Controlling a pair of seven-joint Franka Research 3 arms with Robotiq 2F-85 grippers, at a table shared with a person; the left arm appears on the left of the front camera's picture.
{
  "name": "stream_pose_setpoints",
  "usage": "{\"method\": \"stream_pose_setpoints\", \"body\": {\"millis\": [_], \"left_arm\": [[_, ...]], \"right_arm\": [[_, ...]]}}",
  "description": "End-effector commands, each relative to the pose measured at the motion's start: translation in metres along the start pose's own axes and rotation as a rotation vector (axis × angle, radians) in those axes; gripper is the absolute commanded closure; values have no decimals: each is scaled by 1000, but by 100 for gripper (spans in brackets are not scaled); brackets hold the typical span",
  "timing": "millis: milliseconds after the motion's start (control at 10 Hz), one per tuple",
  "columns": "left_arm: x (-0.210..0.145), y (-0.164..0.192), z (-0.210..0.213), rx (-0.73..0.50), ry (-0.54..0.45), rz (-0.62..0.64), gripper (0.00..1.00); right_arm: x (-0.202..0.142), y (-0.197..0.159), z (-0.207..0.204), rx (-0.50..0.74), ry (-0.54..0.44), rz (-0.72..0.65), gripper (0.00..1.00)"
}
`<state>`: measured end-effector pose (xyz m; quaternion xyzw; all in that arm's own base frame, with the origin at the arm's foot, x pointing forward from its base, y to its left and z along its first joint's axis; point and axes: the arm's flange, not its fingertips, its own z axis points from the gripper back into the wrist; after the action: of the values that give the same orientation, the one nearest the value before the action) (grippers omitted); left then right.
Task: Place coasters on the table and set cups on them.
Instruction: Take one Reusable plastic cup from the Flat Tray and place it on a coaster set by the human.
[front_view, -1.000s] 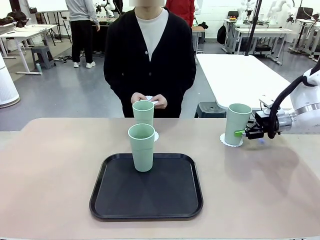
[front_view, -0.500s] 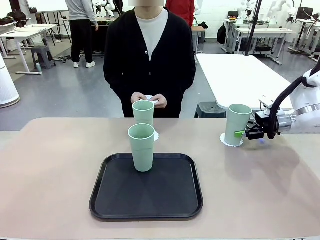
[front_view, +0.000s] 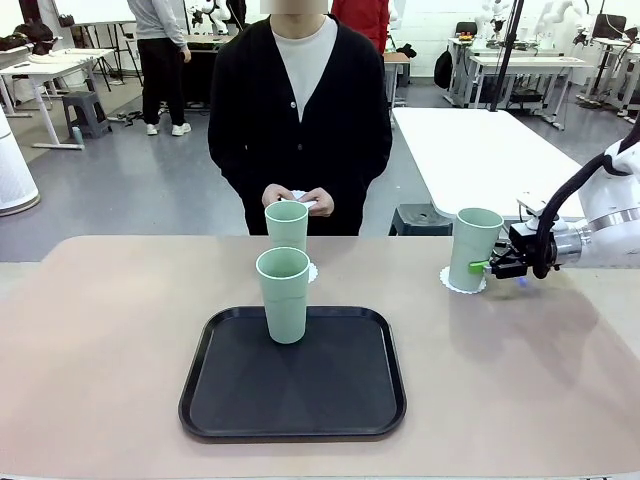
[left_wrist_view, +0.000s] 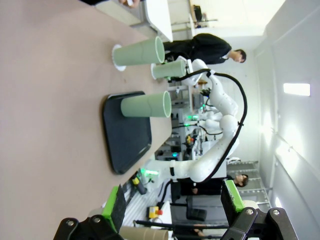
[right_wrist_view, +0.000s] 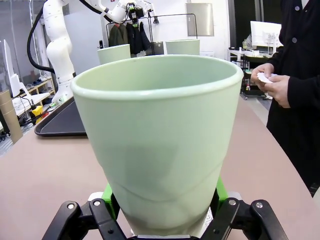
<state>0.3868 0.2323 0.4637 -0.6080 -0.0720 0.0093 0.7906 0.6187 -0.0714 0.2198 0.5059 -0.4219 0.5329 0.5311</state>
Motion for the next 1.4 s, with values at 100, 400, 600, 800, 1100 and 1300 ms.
{"method": "stream_pose_setpoints", "body": {"millis": [100,400,600,800,1100,1300], "left_arm": [[0,-2,1,-7,-8,-4,0],[0,-2,1,-7,-8,-4,0],[0,-2,1,-7,-8,-4,0],[0,-2,1,-7,-8,-4,0],[0,-2,1,-7,-8,-4,0],[0,-2,1,-7,-8,-4,0]], "right_arm": [[2,-9,1,18,-3,-17,18],[0,-9,1,41,-1,-24,0],[-1,-7,1,55,12,-28,0],[-2,-6,1,62,25,-35,0],[-2,-5,1,71,60,-39,0],[-2,-5,3,60,71,-37,0]]}}
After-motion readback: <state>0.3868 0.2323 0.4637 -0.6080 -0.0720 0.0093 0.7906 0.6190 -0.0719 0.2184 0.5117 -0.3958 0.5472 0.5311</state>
